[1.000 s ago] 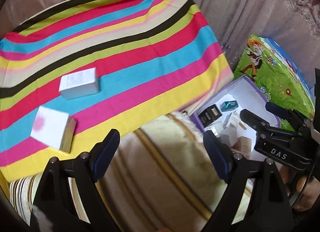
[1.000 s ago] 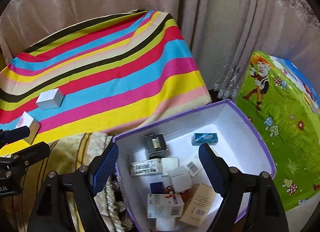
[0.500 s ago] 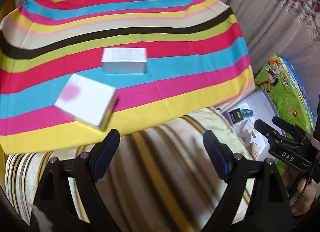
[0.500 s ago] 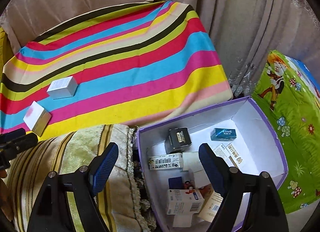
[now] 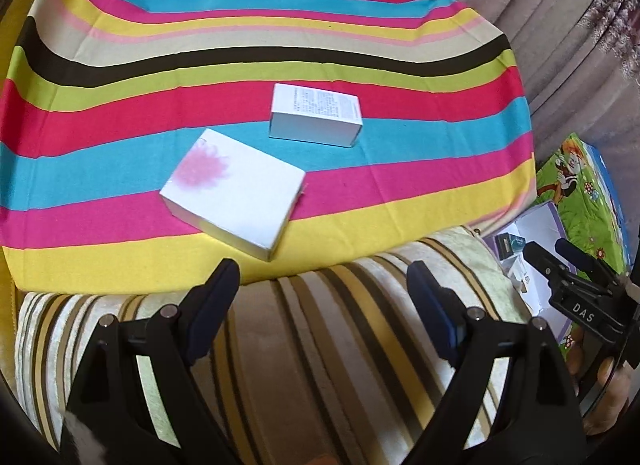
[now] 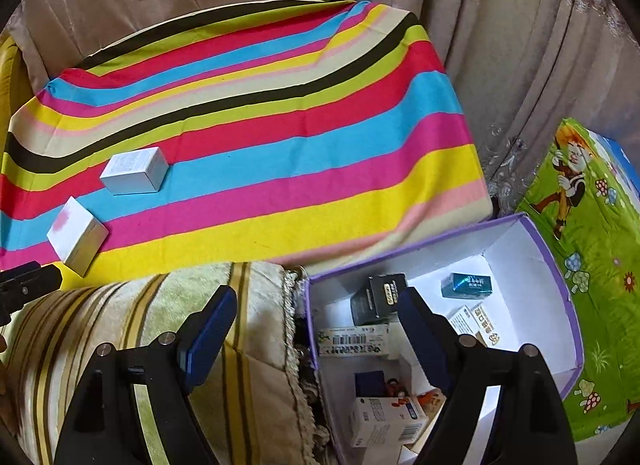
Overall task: Organize rigid objects
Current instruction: 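Move both grippers back over the last two white boxes on the cloth, then grasp white box with pink print using the left gripper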
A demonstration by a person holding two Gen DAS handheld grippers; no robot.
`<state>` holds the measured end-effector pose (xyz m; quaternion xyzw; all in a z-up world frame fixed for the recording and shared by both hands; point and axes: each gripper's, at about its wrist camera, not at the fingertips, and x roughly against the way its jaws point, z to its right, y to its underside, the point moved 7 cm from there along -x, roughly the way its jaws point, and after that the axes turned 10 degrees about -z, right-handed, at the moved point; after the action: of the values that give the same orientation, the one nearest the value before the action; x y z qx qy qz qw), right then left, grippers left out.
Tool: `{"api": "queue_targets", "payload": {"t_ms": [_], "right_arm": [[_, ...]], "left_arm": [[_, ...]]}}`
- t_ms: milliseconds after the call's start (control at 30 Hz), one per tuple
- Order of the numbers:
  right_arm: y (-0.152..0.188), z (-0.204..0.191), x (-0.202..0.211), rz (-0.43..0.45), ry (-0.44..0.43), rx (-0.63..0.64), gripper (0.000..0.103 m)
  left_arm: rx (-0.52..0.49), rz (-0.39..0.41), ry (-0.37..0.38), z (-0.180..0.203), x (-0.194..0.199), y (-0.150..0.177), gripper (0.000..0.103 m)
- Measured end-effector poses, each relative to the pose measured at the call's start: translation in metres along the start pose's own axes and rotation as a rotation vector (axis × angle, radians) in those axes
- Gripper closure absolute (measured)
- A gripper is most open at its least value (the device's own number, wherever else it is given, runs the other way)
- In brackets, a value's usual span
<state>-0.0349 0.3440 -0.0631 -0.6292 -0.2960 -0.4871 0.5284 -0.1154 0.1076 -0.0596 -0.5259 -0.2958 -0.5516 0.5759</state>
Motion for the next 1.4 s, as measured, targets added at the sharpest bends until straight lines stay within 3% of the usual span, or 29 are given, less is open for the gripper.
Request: {"api": "queue_targets", "payload": {"t_ms": [467,700,967,1100,1400], "right_arm": [[-0.030,-0.035,-0.011,-0.003,-0.038,0.071,0.019],[-0.041,-0.059,-0.019,-0.015,-0.068,0.125,0.019],[-0.054,-0.085,-0.029,-0.029,-0.102,0.193,0.019],[-0.059,-0.093,-0.034,-0.038,-0.132,0.193,0.019],[-0.067,-0.122,-0.036,-0.034,-0.189,0.220,0.019]], "left_arm": [[0.030,0.007,-0.091,-0.046,0.000,-0.022,0.011],[-0.056,-0.004,-0.135,-0.049,-0.008,-0.033,0.007],[-0.244,-0.053,-0.198,-0.040,-0.026,-0.043,0.002],[-0.256,-0.067,-0.222,-0.044,-0.032,-0.046,0.001],[-0.238,-0.153,-0.186,-0.055,-0.059,-0.050,0.000]]}}
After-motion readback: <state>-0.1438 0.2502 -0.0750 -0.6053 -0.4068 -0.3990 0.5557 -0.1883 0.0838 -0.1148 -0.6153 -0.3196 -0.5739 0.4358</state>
